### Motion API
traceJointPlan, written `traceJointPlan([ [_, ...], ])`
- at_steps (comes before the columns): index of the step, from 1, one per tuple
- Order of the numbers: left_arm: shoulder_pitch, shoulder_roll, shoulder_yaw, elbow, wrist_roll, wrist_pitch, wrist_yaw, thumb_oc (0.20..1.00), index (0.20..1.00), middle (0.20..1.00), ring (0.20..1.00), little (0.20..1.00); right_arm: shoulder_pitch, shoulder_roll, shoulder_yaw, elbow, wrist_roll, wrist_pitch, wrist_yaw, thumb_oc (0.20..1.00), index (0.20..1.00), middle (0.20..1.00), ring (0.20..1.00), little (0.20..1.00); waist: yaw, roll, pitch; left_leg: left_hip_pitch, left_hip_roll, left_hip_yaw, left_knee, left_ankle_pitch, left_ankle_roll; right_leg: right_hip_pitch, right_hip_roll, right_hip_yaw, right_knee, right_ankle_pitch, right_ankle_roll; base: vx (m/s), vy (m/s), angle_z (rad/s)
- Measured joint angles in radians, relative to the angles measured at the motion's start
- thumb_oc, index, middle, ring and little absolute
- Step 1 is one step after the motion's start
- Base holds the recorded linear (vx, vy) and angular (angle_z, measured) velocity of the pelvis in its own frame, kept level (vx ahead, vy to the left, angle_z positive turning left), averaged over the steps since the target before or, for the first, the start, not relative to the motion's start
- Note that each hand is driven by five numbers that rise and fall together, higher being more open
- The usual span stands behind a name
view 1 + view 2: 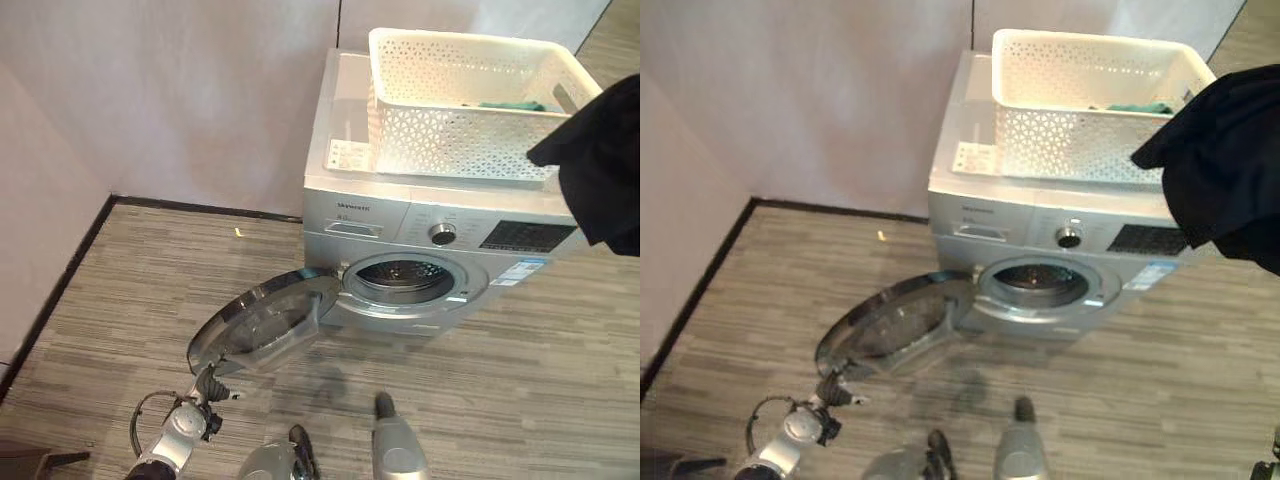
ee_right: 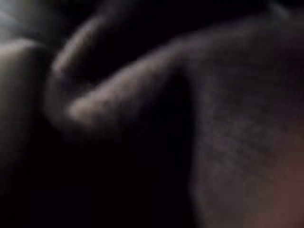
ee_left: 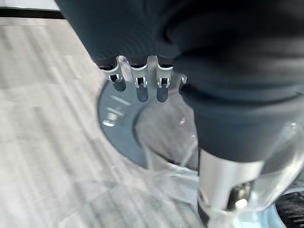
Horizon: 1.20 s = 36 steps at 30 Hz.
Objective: Grab the laundry basket,head to the washer,open it,put in the laundry and shut it.
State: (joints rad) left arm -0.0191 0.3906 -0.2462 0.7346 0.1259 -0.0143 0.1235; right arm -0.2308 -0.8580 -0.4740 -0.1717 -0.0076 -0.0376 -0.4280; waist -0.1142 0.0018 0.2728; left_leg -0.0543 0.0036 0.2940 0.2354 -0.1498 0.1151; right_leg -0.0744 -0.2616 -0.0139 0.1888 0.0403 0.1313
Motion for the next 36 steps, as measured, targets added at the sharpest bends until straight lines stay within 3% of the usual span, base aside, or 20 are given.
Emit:
traceJointPlan([
  [2,0.002,-0.003,0.009,-0.019,-0.001,0.0,-0.002,1.0,1.0,1.0,1.0,1.0,0.053,0.078,0.007,-0.038,-0.01,-0.002,0.018,0.2,0.2,0.2,0.2,0.2,0.023,-0.008,-0.008,0.001,0.008,0.002,-0.034,0.03,-0.012,0.017,0.0,0.0,0.048,-0.035,0.013,-0.07,-0.107,-0.12],
  [4,0.01,0.002,0.015,-0.073,-0.006,0.001,-0.002,1.0,1.0,1.0,1.0,1.0,0.136,0.16,0.05,-0.099,-0.02,0.002,0.069,0.2,0.2,0.2,0.2,0.2,0.06,-0.036,-0.024,0.015,0.003,0.017,-0.081,0.082,-0.047,0.065,0.004,-0.042,-0.048,-0.016,0.024,-0.09,-0.185,-0.28],
  [7,0.025,-0.001,0.042,-0.157,-0.011,-0.002,-0.003,1.0,1.0,1.0,1.0,1.0,0.147,0.198,0.139,-0.098,-0.031,0.002,0.108,0.2,0.2,0.2,0.2,0.2,0.073,-0.055,-0.039,0.017,0.013,0.032,-0.108,0.101,-0.086,0.094,0.018,-0.051,-0.146,-0.026,0.046,-0.05,-0.221,-0.31],
  [11,0.08,0.002,0.078,-0.365,-0.129,-0.009,-0.037,1.0,1.0,1.0,1.0,1.0,0.171,0.235,0.287,-0.086,-0.034,0.013,0.171,0.2,0.2,0.2,0.2,0.2,0.073,-0.054,-0.075,-0.017,0.088,0.003,-0.086,0.122,-0.133,0.088,0.095,-0.055,-0.196,-0.009,0.008,-0.07,-0.194,-0.12],
  [13,0.079,0.017,0.064,-0.476,-0.168,-0.004,-0.056,1.0,1.0,1.0,1.0,1.0,0.169,0.245,0.342,-0.074,-0.023,0.015,0.193,0.2,0.2,0.2,0.2,0.2,0.085,-0.055,-0.087,-0.03,0.111,-0.051,-0.098,0.14,-0.157,0.096,0.129,-0.075,-0.211,0.005,-0.015,-0.14,-0.287,0.13],
  [15,0.044,0.023,0.042,-0.61,-0.204,-0.001,-0.068,1.0,1.0,1.0,1.0,1.0,0.182,0.26,0.399,-0.068,-0.003,0.024,0.212,0.2,0.2,0.2,0.2,0.2,0.09,-0.058,-0.09,-0.055,0.119,-0.113,-0.107,0.166,-0.164,0.107,0.154,-0.118,-0.222,0.012,-0.032,-0.09,-0.213,0.59],
  [20,-0.2,-0.011,-0.118,-0.63,-0.246,0.025,-0.065,1.0,1.0,1.0,1.0,1.0,0.125,0.317,0.566,-0.024,0.015,0.043,0.256,0.2,0.2,0.2,0.2,0.2,0.124,-0.038,-0.093,-0.053,0.124,-0.19,-0.174,0.225,-0.177,0.127,0.178,-0.182,-0.239,0.016,-0.048,-0.06,-0.129,0.42],
  [23,-0.312,-0.058,-0.187,-0.603,-0.286,0.038,-0.06,1.0,1.0,1.0,1.0,1.0,0.069,0.349,0.613,0.027,0.033,0.044,0.252,0.2,0.2,0.2,0.2,0.2,0.127,-0.035,-0.093,-0.054,0.122,-0.205,-0.181,0.233,-0.181,0.133,0.184,-0.191,-0.241,0.017,-0.05,-0.06,-0.089,0.2],
  [26,-0.464,-0.18,-0.32,-0.494,-0.404,0.052,-0.044,1.0,1.0,1.0,1.0,1.0,-0.02,0.397,0.661,0.088,0.034,0.045,0.192,0.2,0.2,0.2,0.2,0.2,0.112,-0.017,-0.084,-0.074,0.11,-0.251,-0.186,0.252,-0.179,0.141,0.191,-0.234,-0.246,0.016,-0.051,-0.04,-0.045,0.39],
  [29,-0.485,-0.2,-0.404,-0.463,-0.438,0.08,-0.055,1.0,1.0,1.0,1.0,1.0,-0.059,0.414,0.674,0.145,0.055,0.057,0.176,0.2,0.2,0.2,0.2,0.2,0.107,0.002,-0.073,-0.078,0.105,-0.264,-0.188,0.256,-0.18,0.144,0.188,-0.247,-0.248,0.011,-0.054,0.01,0.002,0.23],
  [36,-0.493,-0.204,-0.433,-0.382,-0.442,0.122,-0.061,1.0,1.0,1.0,1.0,1.0,-0.052,0.451,0.696,0.159,0.102,0.082,0.144,0.2,0.2,0.2,0.2,0.2,0.097,0.015,-0.051,-0.048,0.097,-0.259,-0.224,0.269,-0.178,0.169,0.185,-0.25,-0.275,0.017,-0.051,0.01,0.003,0.0],
])
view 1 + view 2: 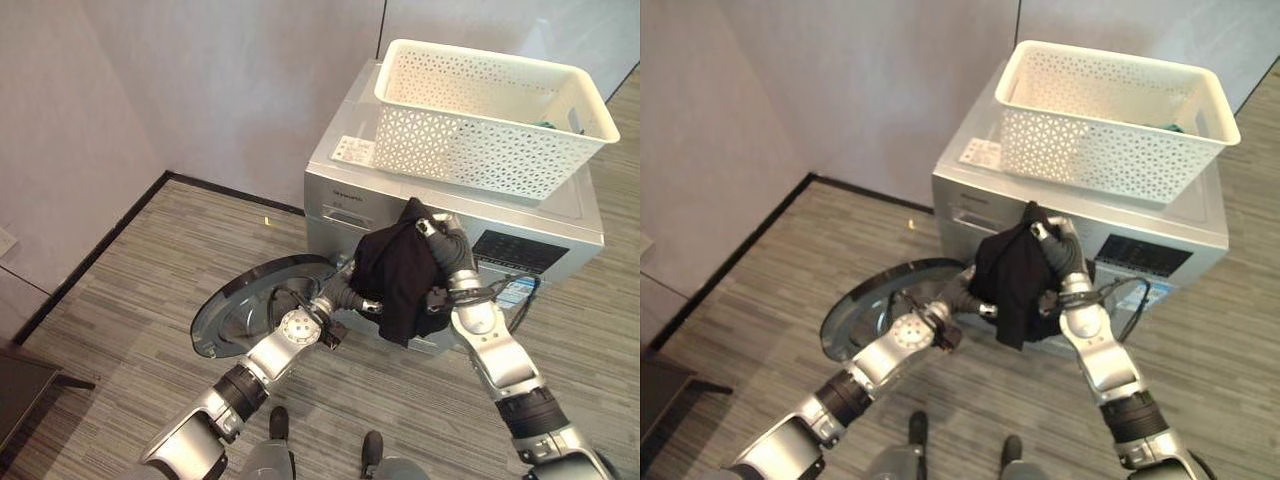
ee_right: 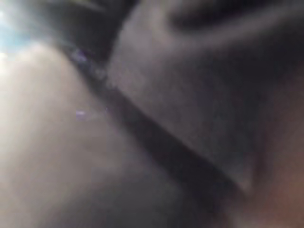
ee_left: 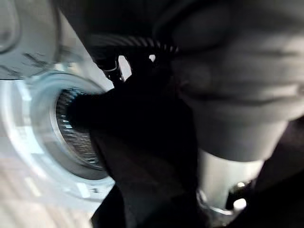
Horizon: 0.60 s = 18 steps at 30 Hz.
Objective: Grab the laundry basket,head to the washer,open it,put in the laundry and shut it.
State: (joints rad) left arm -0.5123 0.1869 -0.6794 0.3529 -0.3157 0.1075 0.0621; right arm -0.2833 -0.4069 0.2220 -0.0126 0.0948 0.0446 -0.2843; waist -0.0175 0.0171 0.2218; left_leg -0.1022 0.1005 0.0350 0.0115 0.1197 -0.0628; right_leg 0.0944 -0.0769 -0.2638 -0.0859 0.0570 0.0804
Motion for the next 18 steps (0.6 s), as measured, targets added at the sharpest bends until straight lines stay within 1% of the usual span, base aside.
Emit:
traceJointPlan([
  [4,-0.015,-0.002,-0.001,0.002,0.0,0.002,0.007,1.0,1.0,1.0,1.0,1.0,0.0,0.001,0.0,0.005,0.011,0.0,-0.011,0.2,0.2,0.2,0.2,0.2,-0.001,-0.004,0.008,-0.001,-0.001,-0.006,-0.005,0.0,-0.001,0.003,0.0,-0.014,0.0,-0.002,0.0,0.01,0.005,0.07],
  [9,-0.09,-0.04,-0.003,0.024,-0.032,0.003,0.038,1.0,1.0,1.0,1.0,1.0,0.0,0.013,-0.006,0.025,0.031,0.0,-0.035,0.2,0.2,0.2,0.2,0.2,-0.002,-0.018,0.025,-0.003,-0.005,-0.028,-0.016,0.004,-0.006,0.009,0.0,-0.039,0.0,-0.01,-0.001,0.01,0.002,0.14],
  [13,-0.11,-0.04,-0.012,0.024,-0.035,0.003,0.044,1.0,1.0,1.0,1.0,1.0,0.0,0.014,-0.006,0.026,0.039,0.0,-0.042,0.2,0.2,0.2,0.2,0.2,-0.003,-0.027,0.03,-0.003,-0.006,-0.027,-0.017,0.004,-0.006,0.009,0.0,-0.039,0.0,-0.013,-0.001,0.0,0.002,0.01],
  [16,-0.139,-0.042,-0.054,0.025,-0.025,0.002,0.044,1.0,1.0,1.0,1.0,1.0,0.0,0.023,-0.003,0.028,0.048,0.0,-0.044,0.2,0.2,0.2,0.2,0.2,-0.006,-0.038,0.036,-0.004,-0.007,-0.027,-0.017,0.004,-0.006,0.009,-0.001,-0.041,0.0,-0.014,-0.001,0.0,0.0,0.0],
  [18,-0.16,-0.058,-0.076,0.054,-0.004,-0.004,0.045,1.0,1.0,1.0,1.0,1.0,0.0,0.036,0.006,0.028,0.059,-0.001,-0.044,0.2,0.2,0.2,0.2,0.2,-0.01,-0.041,0.038,-0.004,-0.008,-0.027,-0.017,0.003,-0.006,0.009,-0.001,-0.041,0.0,-0.015,-0.001,0.0,0.0,0.0],
])
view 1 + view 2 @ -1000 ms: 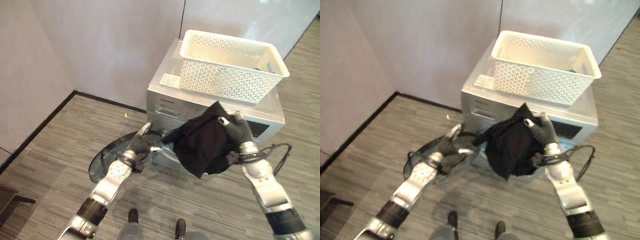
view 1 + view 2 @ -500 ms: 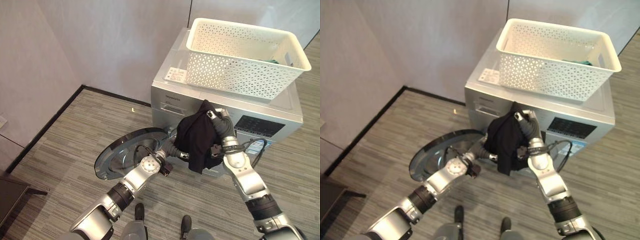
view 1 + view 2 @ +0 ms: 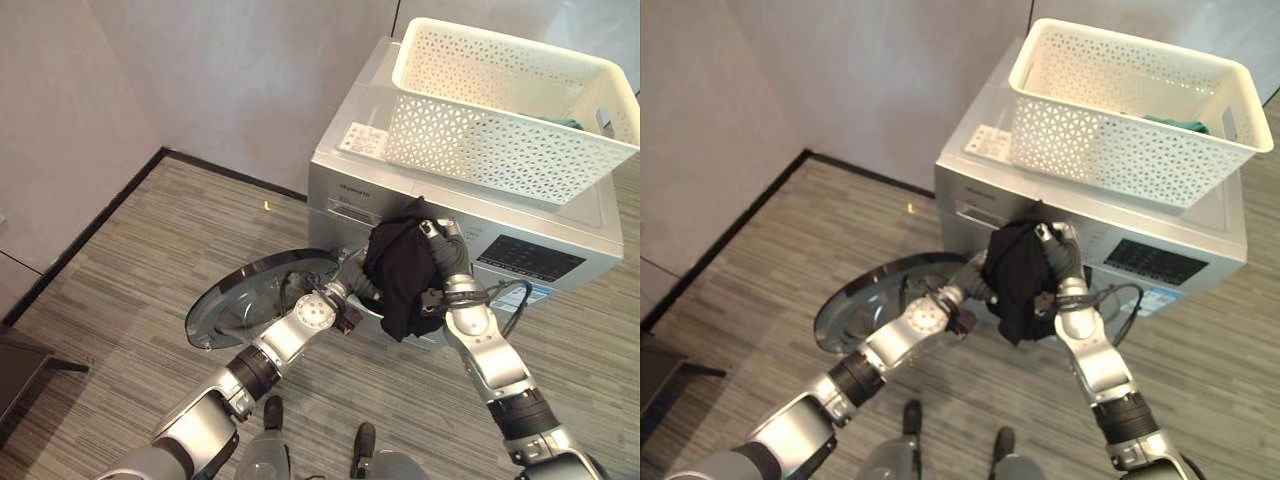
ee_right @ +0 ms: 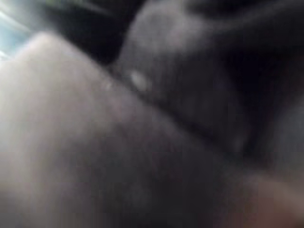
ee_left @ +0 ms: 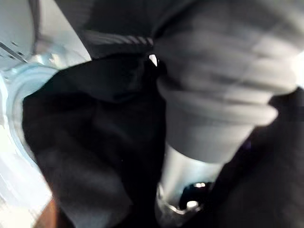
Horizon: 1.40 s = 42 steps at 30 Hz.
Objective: Grab the laundry basket,head to the washer,open it,put in the laundry and shut it.
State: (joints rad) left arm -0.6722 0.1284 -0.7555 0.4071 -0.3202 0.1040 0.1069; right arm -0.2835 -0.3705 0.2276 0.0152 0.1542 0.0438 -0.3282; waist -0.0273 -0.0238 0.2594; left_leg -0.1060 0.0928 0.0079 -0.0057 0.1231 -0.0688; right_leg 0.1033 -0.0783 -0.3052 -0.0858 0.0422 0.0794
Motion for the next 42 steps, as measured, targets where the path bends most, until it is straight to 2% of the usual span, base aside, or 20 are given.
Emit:
traceJointPlan([
  [1,-0.001,-0.01,-0.002,0.014,0.01,0.0,0.001,0.576,0.576,0.576,0.576,0.576,0.0,0.005,0.004,0.0,0.002,0.0,0.0,0.2,0.2,0.2,0.2,0.2,-0.002,0.0,0.0,0.0,0.0,0.0,0.0,0.0,0.0,0.0,-0.001,0.0,0.0,0.0,0.0,0.0,0.0,0.0],
  [2,-0.002,-0.017,-0.004,0.024,0.015,0.0,0.001,0.209,0.209,0.209,0.209,0.209,0.0,0.005,0.012,0.0,0.004,0.0,0.0,0.2,0.2,0.2,0.2,0.2,-0.004,0.0,0.0,0.0,-0.001,0.0,-0.001,0.0,0.0,0.0,-0.001,0.0,0.0,0.0,0.0,0.0,0.0,0.0],
  [6,-0.001,-0.031,-0.009,0.075,0.012,-0.005,0.023,0.2,0.2,0.2,0.2,0.2,0.0,0.024,0.061,0.003,0.03,0.0,-0.017,0.2,0.2,0.2,0.2,0.2,-0.021,-0.001,0.0,0.001,-0.001,0.002,-0.001,0.0,0.0,0.0,-0.002,0.0,0.0,0.0,0.0,0.0,0.0,0.0],
  [19,0.014,-0.012,-0.002,0.088,-0.017,-0.005,0.071,0.2,0.2,0.2,0.2,0.2,-0.009,0.056,0.096,0.042,0.087,-0.003,-0.02,0.2,0.2,0.2,0.2,0.2,-0.013,-0.017,0.009,0.017,0.005,0.028,-0.002,-0.002,0.002,0.0,-0.003,0.026,0.0,0.001,0.002,0.01,-0.013,-0.06],
  [20,0.018,-0.01,-0.001,0.088,-0.017,-0.006,0.075,0.2,0.2,0.2,0.2,0.2,-0.01,0.056,0.1,0.045,0.087,-0.003,-0.019,0.41,0.41,0.41,0.41,0.41,-0.013,-0.017,0.01,0.017,0.006,0.029,-0.002,-0.002,0.002,0.0,-0.002,0.026,0.0,0.002,0.002,0.0,0.0,0.0],
  [21,0.019,-0.01,-0.001,0.088,-0.017,-0.006,0.079,0.2,0.2,0.2,0.2,0.2,-0.01,0.056,0.103,0.045,0.087,-0.003,-0.019,0.539,0.539,0.539,0.539,0.539,-0.013,-0.018,0.01,0.017,0.006,0.029,-0.002,-0.002,0.002,0.0,-0.002,0.027,0.0,0.002,0.001,0.0,0.0,0.0],
  [22,0.024,-0.008,0.002,0.088,-0.016,-0.009,0.084,0.2,0.2,0.2,0.2,0.2,-0.01,0.056,0.107,0.046,0.087,-0.004,-0.018,1.0,1.0,1.0,1.0,1.0,-0.013,-0.018,0.01,0.018,0.007,0.03,-0.002,-0.002,0.002,0.0,-0.001,0.027,0.0,0.002,0.001,0.0,0.0,0.0],
  [31,0.128,0.03,0.086,0.087,-0.014,-0.051,0.089,0.2,0.2,0.2,0.2,0.2,0.036,0.048,0.116,0.052,0.055,-0.011,0.024,1.0,1.0,1.0,1.0,1.0,-0.014,-0.024,0.009,0.039,0.013,0.05,-0.012,-0.002,0.002,0.004,0.002,0.049,0.0,0.005,-0.001,0.01,-0.002,-0.06],
  [32,0.156,0.035,0.092,0.084,-0.014,-0.073,0.092,0.2,0.2,0.2,0.2,0.2,0.094,0.047,0.105,0.028,0.037,-0.033,0.027,1.0,1.0,1.0,1.0,1.0,-0.013,-0.025,0.008,0.04,0.013,0.051,-0.015,-0.002,0.002,0.004,0.001,0.049,0.0,0.005,-0.001,0.0,0.0,0.0],
  [36,0.223,0.036,0.118,0.098,0.013,-0.089,0.111,0.2,0.2,0.2,0.2,0.2,0.261,0.048,0.108,0.066,0.04,-0.067,0.061,1.0,1.0,1.0,1.0,1.0,-0.019,-0.027,0.008,0.043,0.011,0.053,-0.018,-0.002,0.002,0.004,-0.006,0.05,0.0,0.005,0.0,0.0,0.001,-0.01],
  [39,0.229,0.027,0.12,0.228,0.028,-0.099,0.117,0.2,0.2,0.2,0.2,0.2,0.346,0.046,0.12,0.178,0.046,-0.06,0.094,1.0,1.0,1.0,1.0,1.0,-0.042,-0.027,0.008,0.052,0.014,0.061,-0.024,-0.002,0.002,0.005,-0.008,0.057,0.001,0.005,0.001,0.0,-0.006,-0.08],
  [42,0.248,0.024,0.124,0.307,0.039,-0.099,0.128,0.2,0.2,0.2,0.2,0.2,0.406,0.031,0.103,0.202,0.038,-0.049,0.11,1.0,1.0,1.0,1.0,1.0,-0.066,-0.028,0.007,0.071,0.017,0.088,-0.037,-0.002,0.002,0.006,-0.006,0.082,0.001,0.006,0.004,0.0,-0.024,-0.23],
])
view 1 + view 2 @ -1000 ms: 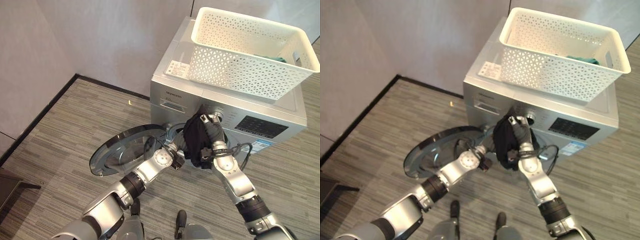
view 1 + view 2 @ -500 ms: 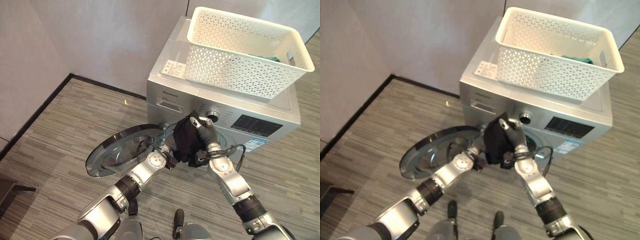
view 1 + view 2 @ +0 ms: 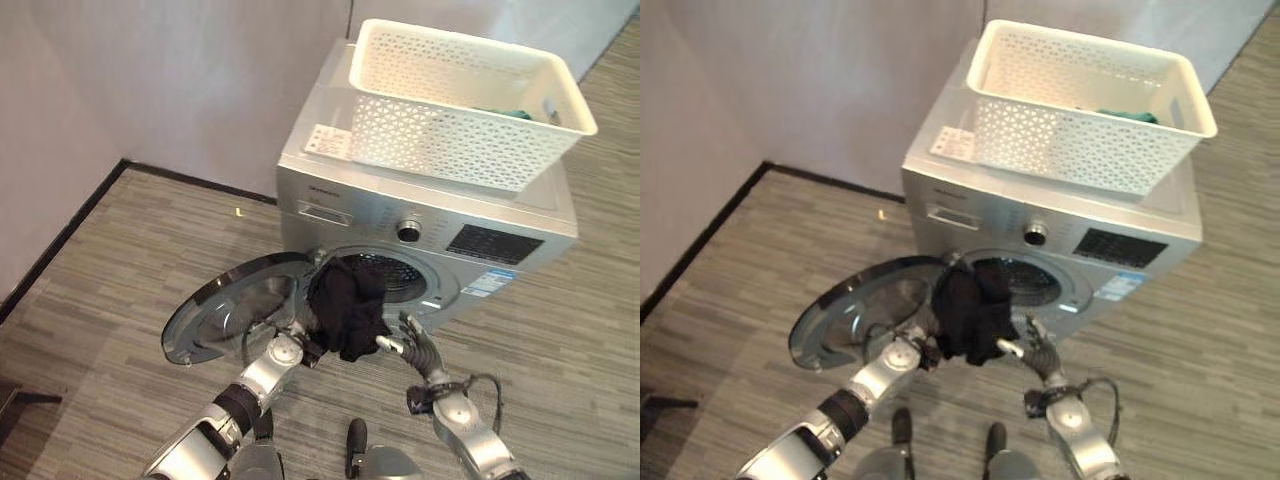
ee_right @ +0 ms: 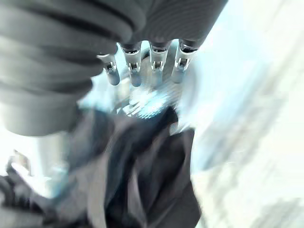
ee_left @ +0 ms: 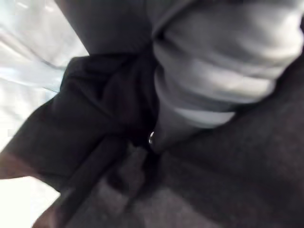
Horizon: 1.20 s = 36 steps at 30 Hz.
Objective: Grab the laundry basket,head to the washer,open it,put in the laundry and shut it.
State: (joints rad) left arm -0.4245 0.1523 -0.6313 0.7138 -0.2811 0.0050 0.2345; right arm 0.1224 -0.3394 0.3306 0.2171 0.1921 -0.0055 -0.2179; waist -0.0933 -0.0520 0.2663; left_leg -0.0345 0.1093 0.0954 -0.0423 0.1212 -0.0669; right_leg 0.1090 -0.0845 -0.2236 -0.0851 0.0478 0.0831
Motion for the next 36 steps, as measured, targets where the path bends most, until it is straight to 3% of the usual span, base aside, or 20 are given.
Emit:
traceJointPlan([
  [3,0.015,-0.002,-0.004,0.001,0.017,-0.005,0.001,0.2,0.2,0.2,0.2,0.2,0.06,-0.021,-0.02,0.066,-0.038,-0.005,0.014,1.0,1.0,1.0,1.0,1.0,-0.022,-0.002,-0.001,0.0,0.002,-0.002,0.0,0.001,-0.001,0.001,0.002,0.0,0.0,0.001,0.0,-0.05,-0.083,0.0],
  [6,0.031,-0.002,-0.011,0.004,0.017,-0.02,-0.012,0.2,0.2,0.2,0.2,0.2,0.035,0.023,-0.044,0.396,-0.017,-0.019,0.03,1.0,1.0,1.0,1.0,1.0,-0.025,-0.005,-0.003,-0.004,0.006,-0.008,0.003,0.003,-0.005,-0.001,0.014,-0.001,0.006,-0.003,-0.006,-0.04,-0.078,0.03],
  [9,0.055,0.0,-0.012,0.003,0.017,-0.021,-0.022,0.2,0.2,0.2,0.2,0.2,0.041,0.037,-0.05,0.594,-0.016,-0.005,0.023,1.0,1.0,1.0,1.0,1.0,-0.025,0.011,-0.004,-0.018,0.024,-0.03,0.006,0.004,-0.019,-0.006,0.034,-0.008,0.012,-0.012,-0.014,-0.04,-0.189,0.07],
  [12,0.066,0.0,-0.012,-0.01,0.007,-0.021,-0.046,0.2,0.2,0.2,0.2,0.2,-0.018,0.098,-0.065,0.797,-0.02,0.014,-0.001,1.0,1.0,1.0,1.0,1.0,-0.007,0.022,-0.004,-0.038,0.061,-0.05,0.027,-0.004,-0.029,-0.008,0.07,-0.02,0.012,-0.024,-0.044,-0.02,-0.156,0.15],
  [14,0.069,0.0,-0.011,-0.011,0.003,-0.021,-0.049,0.2,0.2,0.2,0.2,0.2,-0.025,0.102,-0.065,0.807,-0.02,0.011,-0.001,1.0,1.0,1.0,1.0,1.0,-0.001,0.029,-0.004,-0.044,0.076,-0.06,0.041,-0.007,-0.033,-0.017,0.092,-0.022,0.028,-0.032,-0.059,-0.03,-0.099,0.09],
  [15,0.068,-0.012,-0.009,-0.014,-0.033,-0.024,-0.049,0.2,0.2,0.2,0.2,0.2,-0.056,0.104,-0.069,0.844,-0.014,0.003,-0.012,1.0,1.0,1.0,1.0,1.0,0.004,0.047,0.002,-0.116,0.094,-0.057,0.122,0.001,-0.056,-0.056,0.104,-0.035,0.078,-0.061,-0.079,0.03,0.002,0.45],
  [18,0.053,-0.04,-0.017,-0.012,-0.067,-0.023,-0.052,0.2,0.2,0.2,0.2,0.2,-0.079,0.101,-0.083,0.856,-0.009,0.013,-0.029,1.0,1.0,1.0,1.0,1.0,0.0,0.056,0.024,-0.159,0.091,0.086,0.146,0.042,-0.033,-0.066,0.086,-0.087,0.084,-0.07,-0.095,0.01,0.058,0.46],
  [19,0.051,-0.043,-0.015,-0.011,-0.075,-0.023,-0.05,0.2,0.2,0.2,0.2,0.2,-0.112,0.101,-0.081,0.86,-0.009,0.012,-0.041,1.0,1.0,1.0,1.0,1.0,0.005,0.048,0.031,-0.156,0.091,0.194,0.186,-0.005,0.015,-0.079,0.069,-0.09,0.108,-0.082,-0.103,0.05,0.091,0.06],
  [20,0.039,-0.037,-0.015,-0.01,-0.075,-0.023,-0.049,0.2,0.2,0.2,0.2,0.2,-0.138,0.103,-0.079,0.865,-0.01,0.011,-0.044,1.0,1.0,1.0,1.0,1.0,0.002,0.034,0.04,-0.154,0.07,0.245,0.222,-0.046,0.038,-0.086,0.047,-0.089,0.123,-0.085,-0.103,-0.01,0.129,-0.02],
  [22,0.001,-0.037,-0.017,-0.016,-0.075,-0.026,-0.05,0.2,0.2,0.2,0.2,0.2,-0.171,0.096,-0.07,0.868,-0.014,0.009,-0.05,1.0,1.0,1.0,1.0,1.0,-0.002,0.028,0.045,-0.157,0.025,0.25,0.247,-0.076,0.05,-0.125,0.011,-0.088,0.173,-0.107,-0.087,0.03,0.138,0.09],
  [24,-0.025,-0.028,-0.017,-0.05,-0.075,-0.031,-0.055,0.2,0.2,0.2,0.2,0.2,-0.193,0.095,-0.071,0.896,-0.023,0.011,-0.056,1.0,1.0,1.0,1.0,1.0,-0.003,0.04,0.045,-0.151,0.012,0.25,0.196,-0.098,0.072,-0.15,0.006,-0.089,0.2,-0.115,-0.07,0.02,0.151,0.08],
  [30,-0.062,0.042,-0.014,-0.117,-0.075,-0.056,-0.094,0.2,0.2,0.2,0.2,0.2,-0.231,0.12,-0.129,1.045,-0.043,0.031,-0.064,1.0,1.0,1.0,1.0,1.0,0.032,0.025,0.071,-0.175,-0.066,0.212,0.178,-0.114,0.119,-0.174,-0.051,-0.119,0.224,-0.123,-0.022,0.09,0.17,0.26],
  [32,-0.056,0.074,-0.003,-0.111,-0.075,-0.052,-0.097,0.2,0.2,0.2,0.2,0.2,-0.242,0.123,-0.134,1.045,-0.04,0.03,-0.063,1.0,1.0,1.0,1.0,1.0,0.027,0.031,0.084,-0.157,-0.093,0.184,0.195,-0.139,0.148,-0.184,-0.09,-0.111,0.327,-0.159,-0.012,0.1,0.15,0.48],
  [34,-0.05,0.079,-0.001,-0.111,-0.074,-0.052,-0.099,0.2,0.2,0.2,0.2,0.2,-0.255,0.125,-0.127,1.047,-0.04,0.029,-0.065,1.0,1.0,1.0,1.0,1.0,0.037,0.034,0.094,-0.143,-0.107,0.17,0.221,-0.173,0.164,-0.23,-0.121,-0.055,0.477,-0.18,-0.009,0.03,0.033,0.25],
  [35,-0.05,0.082,0.0,-0.111,-0.073,-0.052,-0.1,0.2,0.2,0.2,0.2,0.2,-0.267,0.116,-0.121,1.04,-0.043,0.026,-0.063,1.0,1.0,1.0,1.0,1.0,0.033,0.035,0.105,-0.129,-0.111,0.167,0.215,-0.178,0.172,-0.286,-0.131,0.012,0.576,-0.2,0.003,0.02,-0.031,0.14],
  [36,-0.05,0.083,-0.003,-0.11,-0.073,-0.052,-0.1,0.2,0.2,0.2,0.2,0.2,-0.269,0.114,-0.109,1.041,-0.051,0.026,-0.059,1.0,1.0,1.0,1.0,1.0,0.037,0.033,0.108,-0.126,-0.112,0.165,0.213,-0.18,0.17,-0.303,-0.137,0.049,0.567,-0.213,0.004,0.04,-0.06,0.12],
])
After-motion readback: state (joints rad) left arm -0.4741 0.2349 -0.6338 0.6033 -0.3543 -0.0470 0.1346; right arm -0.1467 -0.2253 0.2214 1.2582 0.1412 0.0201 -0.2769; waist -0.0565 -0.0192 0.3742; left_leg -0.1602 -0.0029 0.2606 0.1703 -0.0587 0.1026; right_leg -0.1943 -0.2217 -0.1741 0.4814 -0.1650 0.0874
